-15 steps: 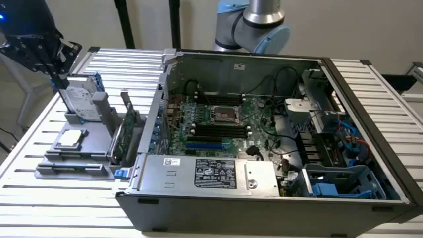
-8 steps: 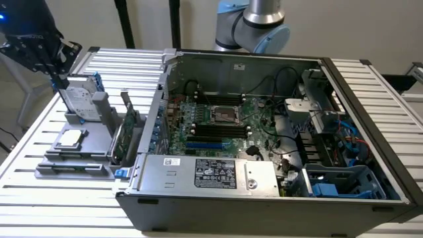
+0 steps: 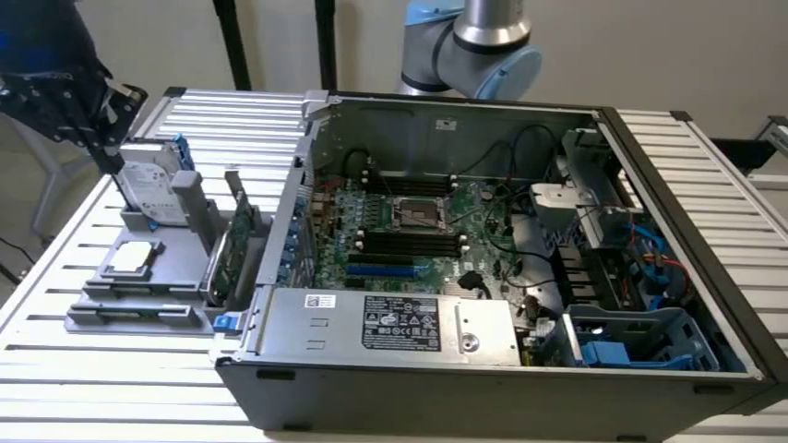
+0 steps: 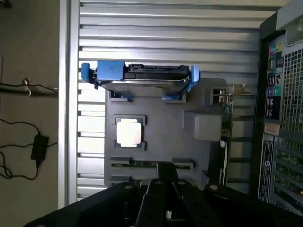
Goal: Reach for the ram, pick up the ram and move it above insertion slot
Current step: 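Reach for the ram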
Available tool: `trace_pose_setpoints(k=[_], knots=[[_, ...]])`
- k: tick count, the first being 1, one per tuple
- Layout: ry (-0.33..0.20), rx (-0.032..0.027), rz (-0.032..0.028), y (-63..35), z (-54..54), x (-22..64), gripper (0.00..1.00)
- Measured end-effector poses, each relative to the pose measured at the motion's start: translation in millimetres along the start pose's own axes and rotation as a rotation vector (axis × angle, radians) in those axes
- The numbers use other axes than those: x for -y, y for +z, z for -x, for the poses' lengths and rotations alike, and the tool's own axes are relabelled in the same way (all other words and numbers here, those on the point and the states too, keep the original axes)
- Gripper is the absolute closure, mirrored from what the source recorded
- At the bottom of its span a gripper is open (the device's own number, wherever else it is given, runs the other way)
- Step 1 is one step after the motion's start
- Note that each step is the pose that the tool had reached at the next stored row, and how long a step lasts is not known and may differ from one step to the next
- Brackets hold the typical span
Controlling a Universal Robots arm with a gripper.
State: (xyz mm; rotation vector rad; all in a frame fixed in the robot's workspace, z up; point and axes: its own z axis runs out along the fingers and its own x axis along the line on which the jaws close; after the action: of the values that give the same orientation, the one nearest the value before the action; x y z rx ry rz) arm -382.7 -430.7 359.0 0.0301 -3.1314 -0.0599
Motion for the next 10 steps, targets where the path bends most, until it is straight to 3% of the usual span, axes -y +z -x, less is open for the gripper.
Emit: trace_pose_setpoints(k=[5, 10], knots=[[-0.002, 0.0000, 0.0000, -0.8, -1.1, 19.7, 0.89], [-0.007, 0.0006, -0.0001, -1.2, -3.2, 31.2, 0.89]])
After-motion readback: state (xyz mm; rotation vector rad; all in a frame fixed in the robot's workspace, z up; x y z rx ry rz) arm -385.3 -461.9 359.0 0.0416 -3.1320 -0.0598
